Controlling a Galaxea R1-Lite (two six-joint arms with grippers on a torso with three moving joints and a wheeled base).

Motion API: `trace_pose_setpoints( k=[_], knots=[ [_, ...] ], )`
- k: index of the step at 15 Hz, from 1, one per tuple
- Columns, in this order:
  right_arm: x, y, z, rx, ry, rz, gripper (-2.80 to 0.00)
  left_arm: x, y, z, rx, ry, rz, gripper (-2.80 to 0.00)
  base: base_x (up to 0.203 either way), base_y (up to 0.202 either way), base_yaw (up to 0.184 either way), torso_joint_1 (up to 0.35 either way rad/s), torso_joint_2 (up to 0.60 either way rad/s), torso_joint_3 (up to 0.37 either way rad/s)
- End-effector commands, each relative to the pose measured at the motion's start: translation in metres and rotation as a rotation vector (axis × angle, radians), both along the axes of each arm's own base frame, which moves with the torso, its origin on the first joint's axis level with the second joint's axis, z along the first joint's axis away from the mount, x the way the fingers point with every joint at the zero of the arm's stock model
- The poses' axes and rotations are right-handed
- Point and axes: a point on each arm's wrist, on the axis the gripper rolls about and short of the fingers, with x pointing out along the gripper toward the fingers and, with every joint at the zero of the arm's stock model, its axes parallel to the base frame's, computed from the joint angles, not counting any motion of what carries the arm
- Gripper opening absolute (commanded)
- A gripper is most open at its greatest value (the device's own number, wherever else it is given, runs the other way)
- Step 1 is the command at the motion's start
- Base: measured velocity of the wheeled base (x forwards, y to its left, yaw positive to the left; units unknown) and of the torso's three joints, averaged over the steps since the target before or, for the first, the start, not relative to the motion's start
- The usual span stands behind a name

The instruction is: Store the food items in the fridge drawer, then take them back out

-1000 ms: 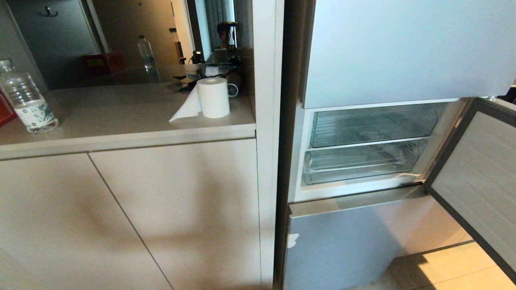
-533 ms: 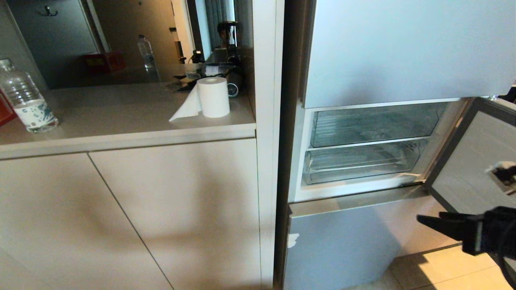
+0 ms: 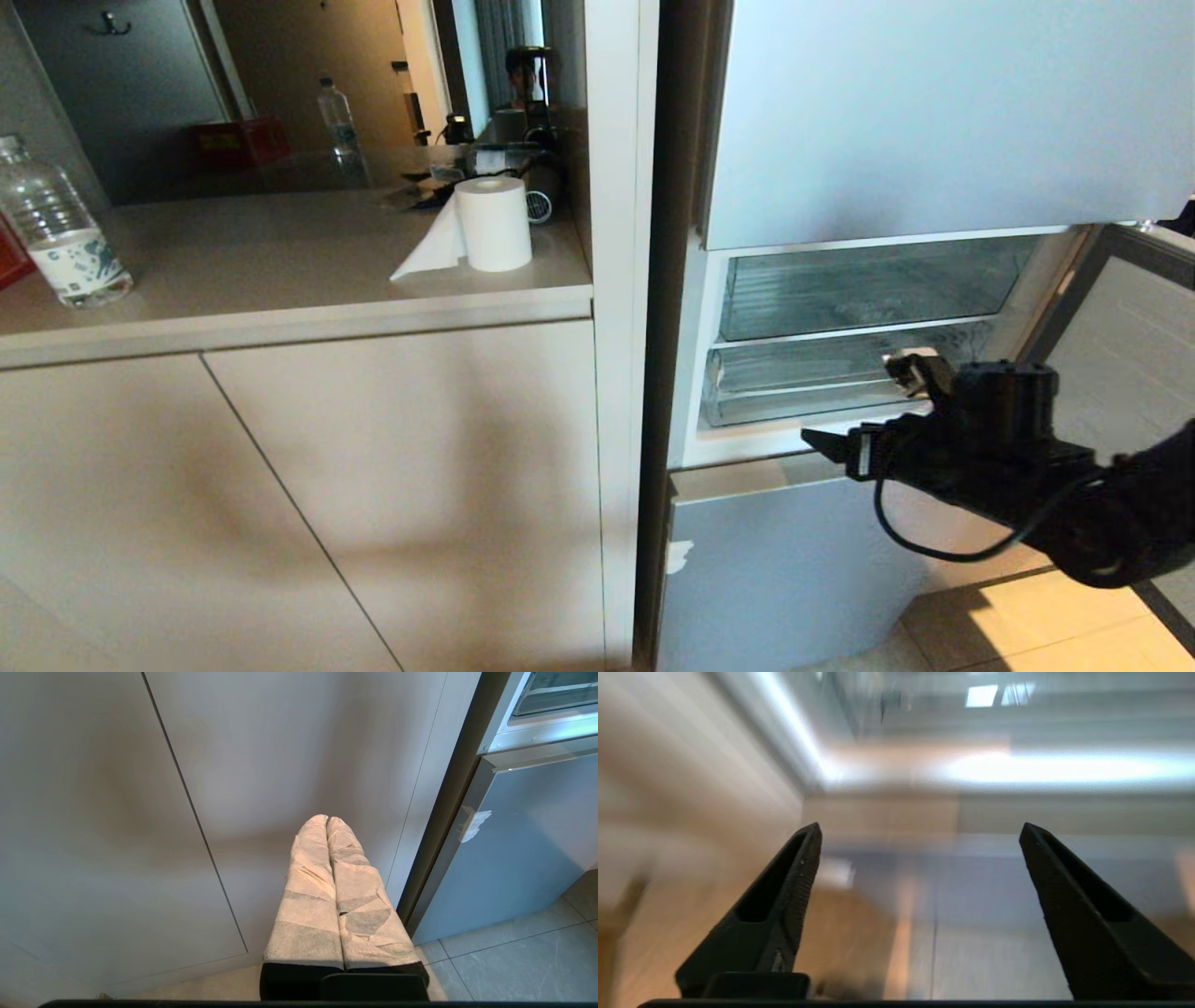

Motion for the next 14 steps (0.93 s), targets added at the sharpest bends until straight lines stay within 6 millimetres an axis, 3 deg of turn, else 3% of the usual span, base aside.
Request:
trace_pose_setpoints(
  k=[1, 4, 6, 14],
  knots=[
    [0.040, 0.029, -0.041, -0.018, -0.005, 0.001, 0.00, 0.000, 0.000, 0.000, 0.001, 0.001, 0.000, -2.80, 0.000, 0.000, 0.000, 0.000, 0.00, 0.000],
    [0.072, 0.054, -0.045, -0.017, -0.107, -0.041, 0.00, 0.000, 0.000, 0.000, 0.000, 0.001, 0.000, -2.80, 0.000, 0.000, 0.000, 0.000, 0.00, 0.000],
    [0.081, 0.068, -0.047, -0.017, -0.136, -0.057, 0.00, 0.000, 0.000, 0.000, 0.000, 0.001, 0.000, -2.80, 0.000, 0.000, 0.000, 0.000, 0.00, 0.000],
    [0.108, 0.085, -0.043, 0.030, -0.221, -0.120, 0.00, 0.000, 0.000, 0.000, 0.001, 0.001, 0.000, -2.80, 0.000, 0.000, 0.000, 0.000, 0.00, 0.000]
  ],
)
